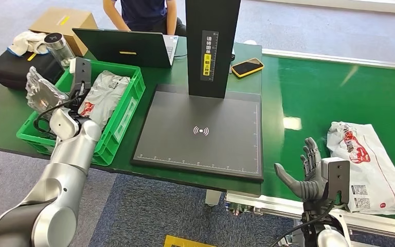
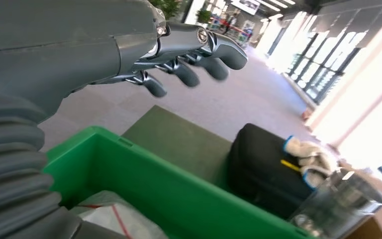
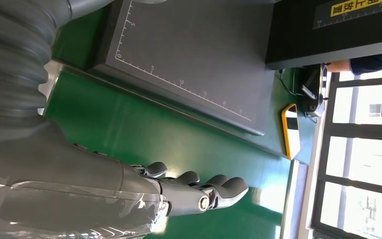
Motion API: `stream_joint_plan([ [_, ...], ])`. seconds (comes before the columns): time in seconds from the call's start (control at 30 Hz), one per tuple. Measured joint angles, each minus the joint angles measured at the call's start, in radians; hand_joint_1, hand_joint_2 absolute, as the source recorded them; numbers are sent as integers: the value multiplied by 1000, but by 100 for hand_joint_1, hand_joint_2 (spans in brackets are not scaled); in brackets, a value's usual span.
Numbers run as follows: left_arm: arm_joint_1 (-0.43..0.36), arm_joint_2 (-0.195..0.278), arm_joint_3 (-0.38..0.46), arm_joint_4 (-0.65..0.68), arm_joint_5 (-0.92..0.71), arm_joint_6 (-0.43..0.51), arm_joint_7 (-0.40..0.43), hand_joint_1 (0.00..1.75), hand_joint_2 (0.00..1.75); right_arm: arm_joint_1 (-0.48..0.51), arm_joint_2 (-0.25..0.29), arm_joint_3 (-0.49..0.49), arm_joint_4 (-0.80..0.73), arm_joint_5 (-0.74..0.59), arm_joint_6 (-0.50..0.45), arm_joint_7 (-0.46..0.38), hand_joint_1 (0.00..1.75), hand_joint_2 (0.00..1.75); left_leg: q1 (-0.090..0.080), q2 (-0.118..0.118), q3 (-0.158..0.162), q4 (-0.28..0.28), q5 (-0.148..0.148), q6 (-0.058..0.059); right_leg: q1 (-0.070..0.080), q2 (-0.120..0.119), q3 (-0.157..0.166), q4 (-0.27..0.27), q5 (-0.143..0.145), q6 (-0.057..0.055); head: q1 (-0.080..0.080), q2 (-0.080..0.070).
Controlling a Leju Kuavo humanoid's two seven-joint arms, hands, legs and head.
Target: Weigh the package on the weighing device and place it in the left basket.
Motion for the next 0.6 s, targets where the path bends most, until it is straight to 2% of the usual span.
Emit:
stream_joint_plan([
  [0.03,11,-1,12,-27,14,6,-44,0,0,0,0,0,0,-1,0,1,0,175,0,0,0,0,0,0,0,0,0,0,0,0,0,0],
  [0.1,41,-15,62,-115,73,8,-203,0,0,1,0,0,0,-6,3,1,0,175,0,1,0,0,0,0,0,1,0,0,0,0,0,0],
  [0.17,61,-43,143,-204,174,7,-415,0,87,0,-1,0,0,-13,7,-5,0,175,0,1,0,0,0,0,0,1,-1,0,0,0,0,0],
  [0.23,64,-76,233,-249,346,-12,-617,0,175,-2,-3,2,0,-17,19,-23,0,175,0,1,0,0,0,0,0,1,0,0,0,0,0,0],
  [0.3,68,-109,291,-263,597,-97,-762,0,175,-7,-7,7,1,-18,33,-51,0,175,0,0,0,0,0,0,0,0,0,0,0,0,0,0],
  [0.37,85,-137,299,-278,808,-240,-811,0,175,-12,-12,16,3,-16,40,-75,0,175,0,-1,0,0,0,1,0,-2,1,0,0,0,0,0],
  [0.5,136,-173,233,-312,1097,-617,-794,0,175,-19,-20,32,13,-10,41,-110,0,175,0,-2,0,1,1,1,0,-2,1,0,0,0,0,0],
  [0.6,164,-183,163,-325,1209,-743,-777,0,175,-20,-25,41,22,-9,41,-122,0,175,0,-1,0,1,0,1,-1,-2,1,-1,0,0,0,0],
])
